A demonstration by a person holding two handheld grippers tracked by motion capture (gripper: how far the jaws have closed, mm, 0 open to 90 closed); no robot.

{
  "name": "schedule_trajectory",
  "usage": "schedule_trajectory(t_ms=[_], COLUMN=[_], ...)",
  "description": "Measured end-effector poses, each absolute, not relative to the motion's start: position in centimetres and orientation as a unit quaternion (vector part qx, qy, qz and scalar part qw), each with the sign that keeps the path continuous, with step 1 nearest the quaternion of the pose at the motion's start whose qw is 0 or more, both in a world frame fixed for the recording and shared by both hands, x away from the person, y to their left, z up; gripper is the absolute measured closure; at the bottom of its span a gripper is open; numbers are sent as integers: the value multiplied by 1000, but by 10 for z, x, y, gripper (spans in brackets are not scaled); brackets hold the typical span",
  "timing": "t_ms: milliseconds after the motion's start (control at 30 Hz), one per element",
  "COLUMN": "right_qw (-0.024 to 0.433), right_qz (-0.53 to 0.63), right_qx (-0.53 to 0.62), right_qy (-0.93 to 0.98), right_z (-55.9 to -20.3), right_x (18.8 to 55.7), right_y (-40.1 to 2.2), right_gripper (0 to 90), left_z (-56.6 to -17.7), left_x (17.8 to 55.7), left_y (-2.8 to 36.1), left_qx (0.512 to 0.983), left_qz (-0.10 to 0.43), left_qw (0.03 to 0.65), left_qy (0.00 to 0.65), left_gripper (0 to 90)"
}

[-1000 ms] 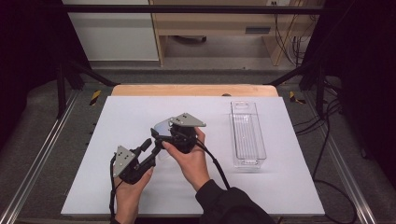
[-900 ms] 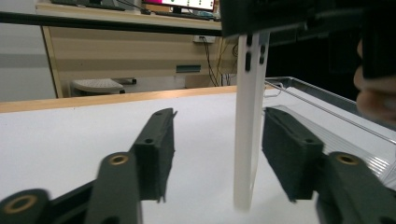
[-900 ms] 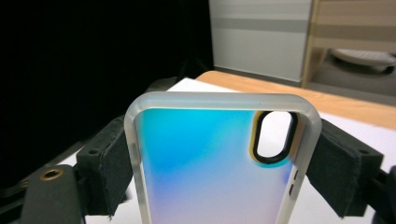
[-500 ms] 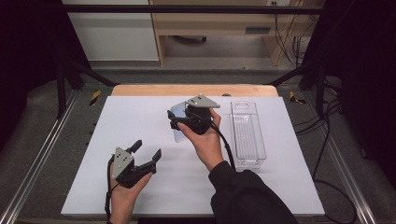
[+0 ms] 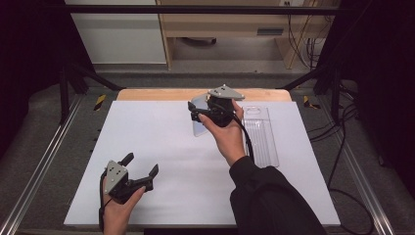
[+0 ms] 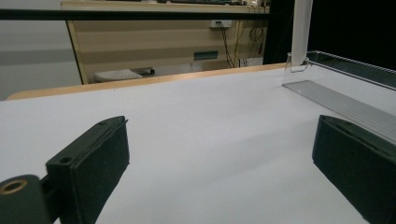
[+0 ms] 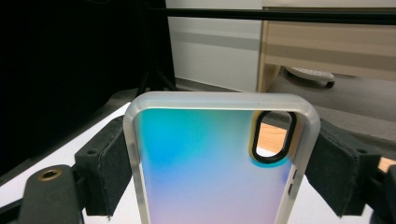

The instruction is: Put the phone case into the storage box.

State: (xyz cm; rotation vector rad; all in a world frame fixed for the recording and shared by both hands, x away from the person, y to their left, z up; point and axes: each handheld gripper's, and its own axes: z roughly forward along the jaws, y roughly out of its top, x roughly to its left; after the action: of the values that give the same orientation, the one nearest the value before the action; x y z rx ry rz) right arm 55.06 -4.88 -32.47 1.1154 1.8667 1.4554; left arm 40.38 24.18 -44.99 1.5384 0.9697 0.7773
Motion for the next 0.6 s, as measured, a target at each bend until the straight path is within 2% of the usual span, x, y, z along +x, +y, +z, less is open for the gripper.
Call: schedule_trajectory(t_ms=[600], right_qw=[289], right_qz=[538], right_qx=[429], right_qy=[666], right_z=[-309], right_x=[566], right_y=[-91], right_gripper=[176], left_z=[-459], left_x=[401], left_y=[266], left_qx=[638], left_qz=[325], left_qw=[552], left_qy=[427], left_gripper=[19])
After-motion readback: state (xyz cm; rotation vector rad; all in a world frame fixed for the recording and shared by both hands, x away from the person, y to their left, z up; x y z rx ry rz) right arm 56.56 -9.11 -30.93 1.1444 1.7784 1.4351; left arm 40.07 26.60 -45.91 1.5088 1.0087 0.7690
